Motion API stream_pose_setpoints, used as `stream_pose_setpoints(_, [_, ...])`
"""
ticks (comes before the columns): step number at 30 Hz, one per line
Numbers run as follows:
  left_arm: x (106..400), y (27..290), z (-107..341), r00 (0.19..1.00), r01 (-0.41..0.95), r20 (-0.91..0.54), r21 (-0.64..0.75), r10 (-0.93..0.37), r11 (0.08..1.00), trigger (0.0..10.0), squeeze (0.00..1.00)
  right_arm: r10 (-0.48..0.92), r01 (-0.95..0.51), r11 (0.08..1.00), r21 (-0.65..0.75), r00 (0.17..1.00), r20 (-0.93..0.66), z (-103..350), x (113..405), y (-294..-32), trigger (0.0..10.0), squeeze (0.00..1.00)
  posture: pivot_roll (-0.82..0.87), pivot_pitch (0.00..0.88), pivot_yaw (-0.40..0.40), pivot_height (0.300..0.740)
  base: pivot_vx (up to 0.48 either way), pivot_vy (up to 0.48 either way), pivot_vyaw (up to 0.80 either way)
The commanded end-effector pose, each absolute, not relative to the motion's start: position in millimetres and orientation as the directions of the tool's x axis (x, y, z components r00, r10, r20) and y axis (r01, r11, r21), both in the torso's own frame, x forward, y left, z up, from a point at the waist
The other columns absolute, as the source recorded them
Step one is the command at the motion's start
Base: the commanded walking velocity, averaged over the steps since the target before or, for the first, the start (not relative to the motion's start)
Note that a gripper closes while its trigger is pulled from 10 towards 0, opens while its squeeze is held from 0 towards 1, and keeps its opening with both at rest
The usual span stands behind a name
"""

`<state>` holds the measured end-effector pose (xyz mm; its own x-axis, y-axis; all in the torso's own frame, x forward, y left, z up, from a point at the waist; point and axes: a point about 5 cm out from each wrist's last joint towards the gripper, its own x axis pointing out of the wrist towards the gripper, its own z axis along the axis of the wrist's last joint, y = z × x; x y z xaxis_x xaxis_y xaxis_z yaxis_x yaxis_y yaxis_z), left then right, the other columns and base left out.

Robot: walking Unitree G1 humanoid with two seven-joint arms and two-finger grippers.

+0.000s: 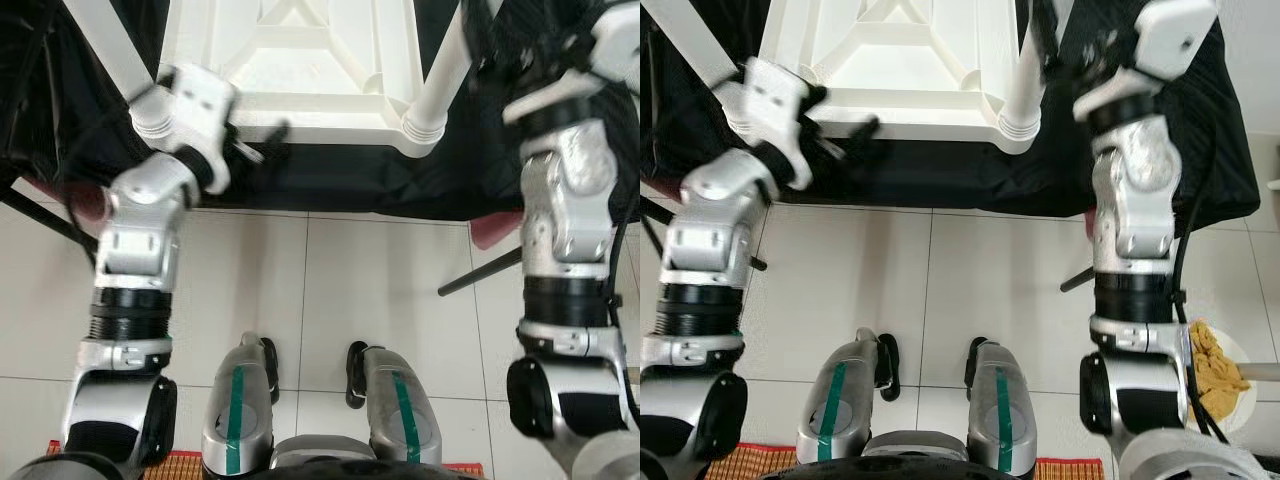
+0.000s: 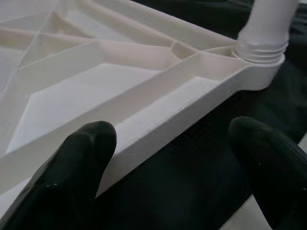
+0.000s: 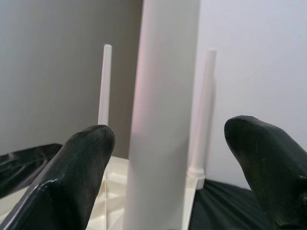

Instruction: Building children table

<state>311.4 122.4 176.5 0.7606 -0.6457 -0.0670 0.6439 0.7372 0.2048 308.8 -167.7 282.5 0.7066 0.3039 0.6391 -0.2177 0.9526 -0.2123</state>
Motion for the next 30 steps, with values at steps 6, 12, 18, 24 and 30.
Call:
stream_pose_setpoints(6, [301.1, 110.2, 170.6, 0.692, 0.715, -0.102, 0.233, -0.715, 0.659, 10.0, 0.0, 0.299, -0.239, 0.953, -0.186, 0.638, 0.709, 317.0, 316.4, -166.6, 10.0, 0.0, 0.01, 0.094, 0.006, 0.74, 0.0, 0.0, 0.0])
stream_pose_setpoints(12, [299.3, 107.3, 169.9, 0.689, 0.72, -0.103, 0.219, -0.718, 0.659, 10.0, 0.0, 0.316, -0.267, 0.945, -0.188, 0.6, 0.735, 333.2, 319.3, -162.8, 10.0, 0.0, 0.01, 0.093, 0.004, 0.74, 0.0, 0.0, 0.0])
stream_pose_setpoints(18, [296.5, 100.4, 168.5, 0.67, 0.737, -0.105, 0.213, -0.735, 0.641, 10.0, 0.0, 0.318, -0.293, 0.939, -0.179, 0.547, 0.774, 353.2, 323.9, -156.1, 10.0, 0.0, 0.02, 0.082, 0.002, 0.74, 0.0, 0.0, 0.0])
stream_pose_setpoints(24, [293.3, 94.7, 166.3, 0.66, 0.747, -0.105, 0.205, -0.744, 0.633, 10.0, 0.0, 0.297, -0.29, 0.943, -0.164, 0.51, 0.807, 368.9, 325.1, -155.4, 10.0, 0.0, 0.02, 0.076, 0.003, 0.74, 0.0, 0.0, 0.0])
stream_pose_setpoints(30, [287.7, 88.7, 162.2, 0.644, 0.761, -0.113, 0.186, -0.756, 0.621, 10.0, 0.0, 0.259, -0.27, 0.952, -0.143, 0.463, 0.848, 388.9, 325.3, -161.3, 10.0, 0.0, 0.02, 0.068, 0.0, 0.74, 0.0, 0.0, 0.0])
